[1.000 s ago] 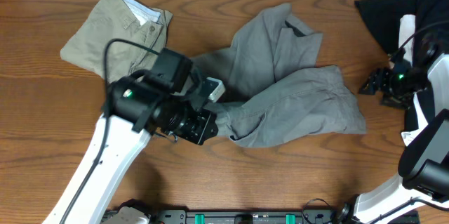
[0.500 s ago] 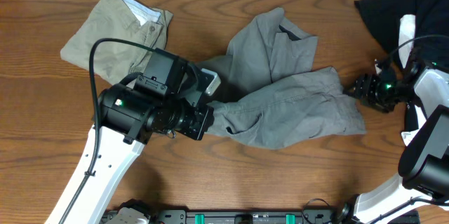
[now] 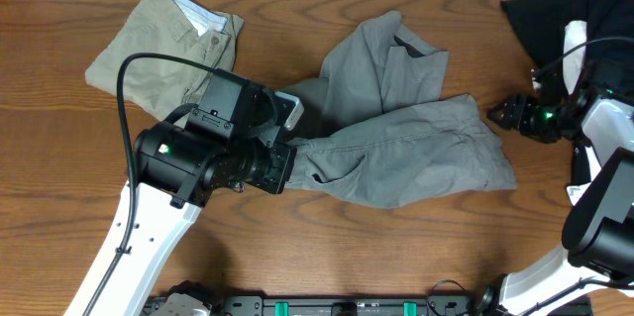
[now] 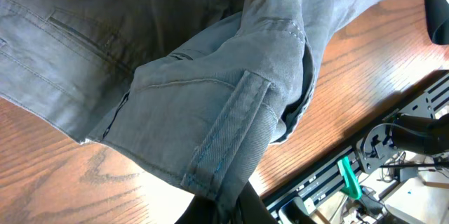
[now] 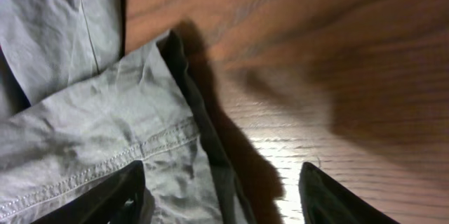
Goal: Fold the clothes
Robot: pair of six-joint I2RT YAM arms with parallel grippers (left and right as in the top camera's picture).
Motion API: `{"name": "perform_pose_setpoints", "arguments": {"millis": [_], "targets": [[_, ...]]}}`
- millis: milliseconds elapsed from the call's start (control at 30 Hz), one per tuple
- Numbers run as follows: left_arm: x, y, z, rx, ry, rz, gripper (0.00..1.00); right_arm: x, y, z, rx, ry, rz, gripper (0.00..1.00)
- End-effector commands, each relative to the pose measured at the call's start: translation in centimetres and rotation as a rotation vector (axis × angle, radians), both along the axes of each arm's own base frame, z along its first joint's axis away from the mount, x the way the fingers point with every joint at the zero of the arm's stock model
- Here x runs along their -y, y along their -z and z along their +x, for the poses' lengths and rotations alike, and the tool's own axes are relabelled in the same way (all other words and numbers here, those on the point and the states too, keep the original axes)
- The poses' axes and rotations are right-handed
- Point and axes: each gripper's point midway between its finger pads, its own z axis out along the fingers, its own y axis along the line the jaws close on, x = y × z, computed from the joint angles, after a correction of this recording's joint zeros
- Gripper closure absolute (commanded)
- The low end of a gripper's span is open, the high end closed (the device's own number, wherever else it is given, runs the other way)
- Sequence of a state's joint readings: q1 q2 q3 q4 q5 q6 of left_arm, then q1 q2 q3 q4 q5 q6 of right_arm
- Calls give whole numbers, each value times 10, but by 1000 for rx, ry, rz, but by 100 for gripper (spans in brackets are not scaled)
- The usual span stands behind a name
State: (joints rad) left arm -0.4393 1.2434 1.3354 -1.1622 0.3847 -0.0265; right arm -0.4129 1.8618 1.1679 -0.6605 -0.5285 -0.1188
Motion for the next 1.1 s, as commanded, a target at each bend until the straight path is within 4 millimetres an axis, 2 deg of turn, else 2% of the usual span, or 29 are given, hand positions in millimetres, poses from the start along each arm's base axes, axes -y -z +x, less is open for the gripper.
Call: {"name": "perform_pose_setpoints", "arguments": {"millis": [0, 100, 200, 267, 400, 567, 700, 767, 933, 1067], "targets": [[-4, -5, 2, 22, -23, 1, 94, -17, 19, -11, -48, -42, 41, 35], [-5, -5, 2, 19, -35, 5, 94, -25, 27, -17, -65, -55, 48, 39], [-5, -5, 2, 20, -36, 5, 94, -37, 23, -15, -16, -119, 87, 47], [-5, -5, 2, 20, -36, 5, 94, -53, 10, -11, 62, -186, 169, 62], [-5, -5, 2, 12, -49, 2, 94, -65, -8, -4, 166, -248, 239, 78], [-5, -5, 2, 12, -49, 1, 94, -56, -17, 12, 252, -258, 172, 76], [-5, -5, 2, 10, -52, 1, 94, -56, -17, 13, 257, -258, 169, 73], [-5, -5, 2, 7, -58, -1, 94, -56, -17, 13, 257, -258, 169, 82], [-5, -5, 2, 7, -58, -1, 94, -57, -18, 12, 252, -255, 177, 97], [-5, -5, 2, 4, -65, -3, 94, -59, -21, 12, 264, -260, 193, 99]]}}
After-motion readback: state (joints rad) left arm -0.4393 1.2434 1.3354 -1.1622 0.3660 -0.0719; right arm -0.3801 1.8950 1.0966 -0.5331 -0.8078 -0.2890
